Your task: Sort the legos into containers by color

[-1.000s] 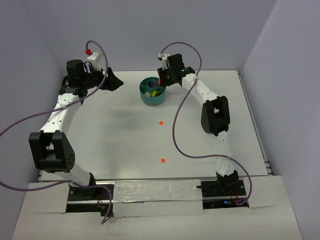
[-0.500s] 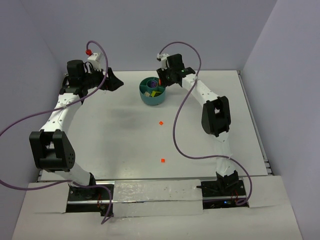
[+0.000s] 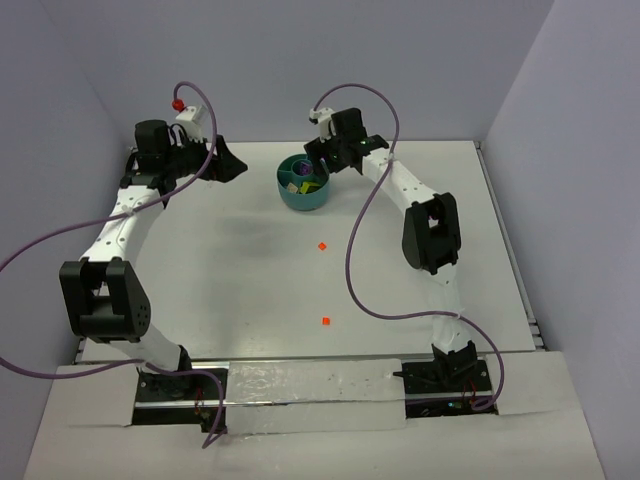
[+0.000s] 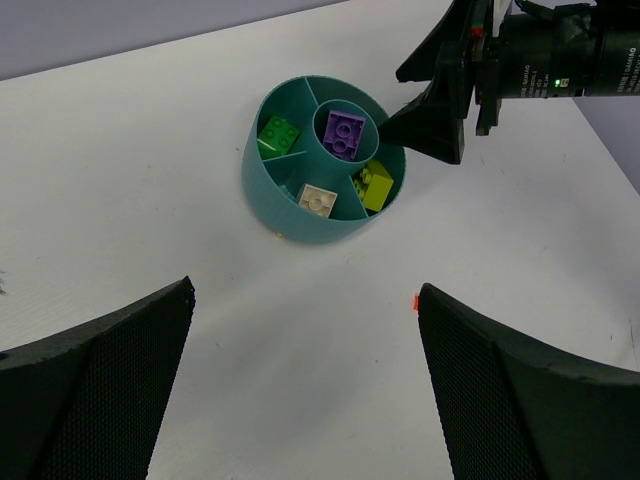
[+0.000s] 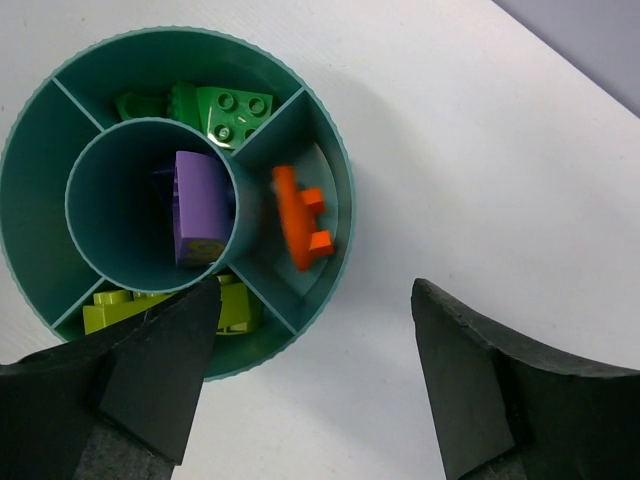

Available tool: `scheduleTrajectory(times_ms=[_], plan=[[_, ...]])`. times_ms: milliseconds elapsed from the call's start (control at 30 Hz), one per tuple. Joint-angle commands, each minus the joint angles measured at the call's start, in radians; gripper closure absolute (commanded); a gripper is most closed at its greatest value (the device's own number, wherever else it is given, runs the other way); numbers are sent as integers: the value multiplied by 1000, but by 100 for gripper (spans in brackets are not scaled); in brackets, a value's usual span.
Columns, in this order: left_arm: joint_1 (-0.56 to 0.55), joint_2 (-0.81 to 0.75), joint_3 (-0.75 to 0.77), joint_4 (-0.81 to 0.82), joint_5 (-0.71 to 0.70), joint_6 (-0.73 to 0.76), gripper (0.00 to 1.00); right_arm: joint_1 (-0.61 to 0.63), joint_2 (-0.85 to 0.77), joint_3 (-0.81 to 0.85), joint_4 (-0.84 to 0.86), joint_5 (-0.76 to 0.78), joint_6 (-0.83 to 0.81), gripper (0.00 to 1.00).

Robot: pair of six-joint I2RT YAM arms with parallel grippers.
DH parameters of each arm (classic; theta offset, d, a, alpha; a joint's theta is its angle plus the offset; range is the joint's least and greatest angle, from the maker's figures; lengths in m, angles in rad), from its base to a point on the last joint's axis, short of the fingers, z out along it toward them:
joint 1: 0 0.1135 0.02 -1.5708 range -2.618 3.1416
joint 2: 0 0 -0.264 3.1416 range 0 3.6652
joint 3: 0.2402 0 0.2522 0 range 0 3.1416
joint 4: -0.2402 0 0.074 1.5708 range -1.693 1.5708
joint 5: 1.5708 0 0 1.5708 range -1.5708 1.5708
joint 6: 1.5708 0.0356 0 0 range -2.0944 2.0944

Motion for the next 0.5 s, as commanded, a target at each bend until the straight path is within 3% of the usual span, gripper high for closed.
scheduleTrajectory(times_ms=[0,300,467], plan=[[6,3,46,37,15,5,1,14,-98,-11,43,-9,-15,15],[6,-5,47,29,0,7,1,4,-202,-69,46,-15,-13,16],[7,-20,36,31,-15,7,1,-18,-354,-208,26,-73,9,27]])
